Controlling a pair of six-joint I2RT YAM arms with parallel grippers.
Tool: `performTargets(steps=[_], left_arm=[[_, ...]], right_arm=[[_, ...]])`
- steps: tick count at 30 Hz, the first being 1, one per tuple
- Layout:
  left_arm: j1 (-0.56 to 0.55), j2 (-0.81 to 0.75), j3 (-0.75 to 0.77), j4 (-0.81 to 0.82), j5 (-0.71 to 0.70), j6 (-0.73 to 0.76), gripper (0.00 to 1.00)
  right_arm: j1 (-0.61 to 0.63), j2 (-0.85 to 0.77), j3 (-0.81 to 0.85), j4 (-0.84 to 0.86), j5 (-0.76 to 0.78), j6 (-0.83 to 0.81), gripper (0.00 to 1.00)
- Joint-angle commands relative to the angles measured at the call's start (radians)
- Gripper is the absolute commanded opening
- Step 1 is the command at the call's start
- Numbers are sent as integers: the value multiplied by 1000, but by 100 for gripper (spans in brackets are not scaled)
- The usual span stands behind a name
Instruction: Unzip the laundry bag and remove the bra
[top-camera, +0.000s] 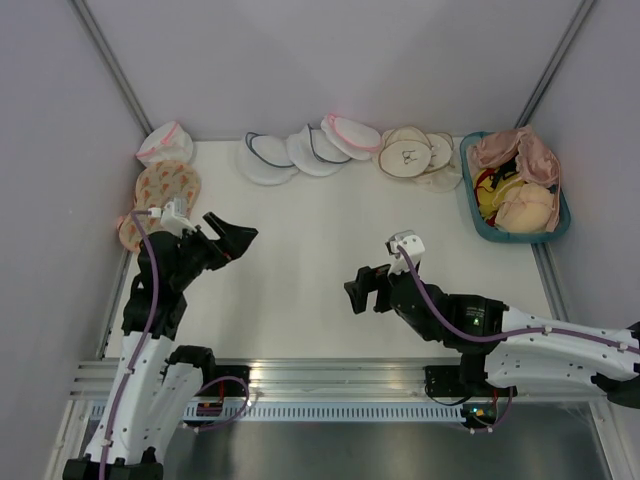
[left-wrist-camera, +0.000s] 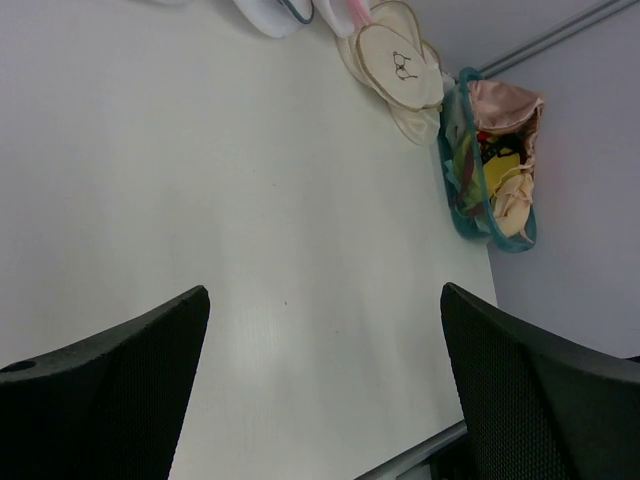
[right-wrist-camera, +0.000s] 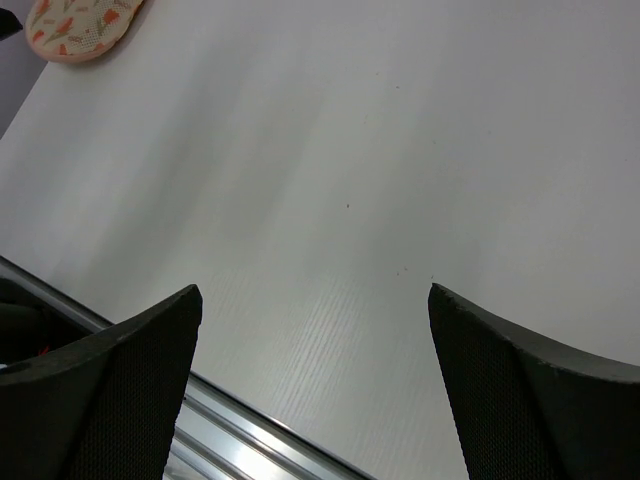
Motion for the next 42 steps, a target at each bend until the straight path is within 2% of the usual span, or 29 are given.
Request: performTargets(steps=[1, 3, 7, 10, 11, 13, 15, 18, 20, 21, 22, 25, 31, 37, 42], left_arm=[[0, -57, 31, -107, -87, 62, 100], [0, -62, 37, -125, -158, 53, 100], [23, -2, 2, -40, -458, -47, 99], [94, 102, -6, 133, -497, -189, 100], [184, 172, -26, 228, -495, -252, 99], [238, 231, -84, 439, -474, -406, 99], [267, 350, -136, 694, -480, -459, 99], [315, 567, 12, 724, -495, -461, 99], [391, 689, 93, 801, -431, -525, 100], [416, 807, 121, 879, -393, -609, 99], [457, 878, 185, 914, -305, -646, 99], [490, 1082, 287, 1019, -209, -728, 98], [504, 1340, 528, 1034, -147, -754, 96], [502, 1478, 644, 1088, -115, -805, 95], [505, 1570, 738, 1027, -136, -806, 93]], right_arm=[[-2, -19, 31, 40, 27, -7, 98], [-2, -39, 16, 49, 20, -11, 98], [-2, -62, 5, 56, 14, -16, 98], [-2, -77, -3, 51, 8, -13, 98], [-2, -85, -4, 49, 8, -14, 98], [-2, -93, -1, 39, 3, -1, 98], [-2, -112, -1, 16, -9, 12, 98], [-1, -161, -35, 3, -25, 39, 98], [-2, -209, -59, 5, -43, 54, 98], [-2, -223, -76, 5, -46, 61, 98], [-2, -237, -84, -3, -48, 68, 98], [-2, -284, -113, -4, -58, 90, 98], [-1, -300, -116, -44, -51, 113, 98], [-1, -252, -101, -50, -39, 105, 98], [-2, -186, -81, -44, -37, 99, 98]])
